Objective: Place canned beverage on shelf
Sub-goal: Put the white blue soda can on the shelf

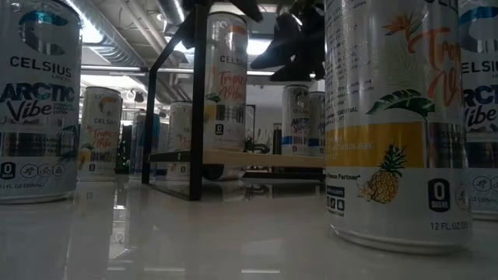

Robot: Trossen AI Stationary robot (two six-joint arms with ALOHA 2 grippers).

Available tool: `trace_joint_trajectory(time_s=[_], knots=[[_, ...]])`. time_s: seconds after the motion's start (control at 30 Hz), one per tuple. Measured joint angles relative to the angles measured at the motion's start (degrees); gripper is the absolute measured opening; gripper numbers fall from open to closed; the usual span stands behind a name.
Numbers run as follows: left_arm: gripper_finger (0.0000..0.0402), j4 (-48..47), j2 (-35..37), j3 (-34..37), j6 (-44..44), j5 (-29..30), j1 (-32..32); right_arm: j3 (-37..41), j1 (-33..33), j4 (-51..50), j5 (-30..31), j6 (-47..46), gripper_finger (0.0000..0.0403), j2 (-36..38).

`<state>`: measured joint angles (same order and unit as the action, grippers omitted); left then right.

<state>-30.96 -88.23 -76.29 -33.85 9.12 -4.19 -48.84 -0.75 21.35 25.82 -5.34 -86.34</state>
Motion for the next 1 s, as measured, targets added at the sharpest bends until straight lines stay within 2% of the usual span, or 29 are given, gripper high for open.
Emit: trace_joint_trajectory(time_s=[0.4,0.53,0.8,1.0], knots=[[0.0356,1.62,0.00,0.00,0.01,3.28,3.67,0.00,0.00,-0.99,0.07,-0.12,0.0376,-0.02],[0.0356,3.04,0.01,0.02,0.12,3.21,4.67,0.00,0.00,-0.93,-2.83,-0.16,0.0376,-0.02],[0.0352,5.09,3.00,-0.83,10.59,3.10,5.04,-0.02,0.00,-1.28,-2.90,-0.12,0.0372,3.09],[0.0325,4.07,8.15,-0.83,18.24,3.45,5.06,-0.08,0.02,-2.09,-2.91,-0.23,0.0321,10.17]])
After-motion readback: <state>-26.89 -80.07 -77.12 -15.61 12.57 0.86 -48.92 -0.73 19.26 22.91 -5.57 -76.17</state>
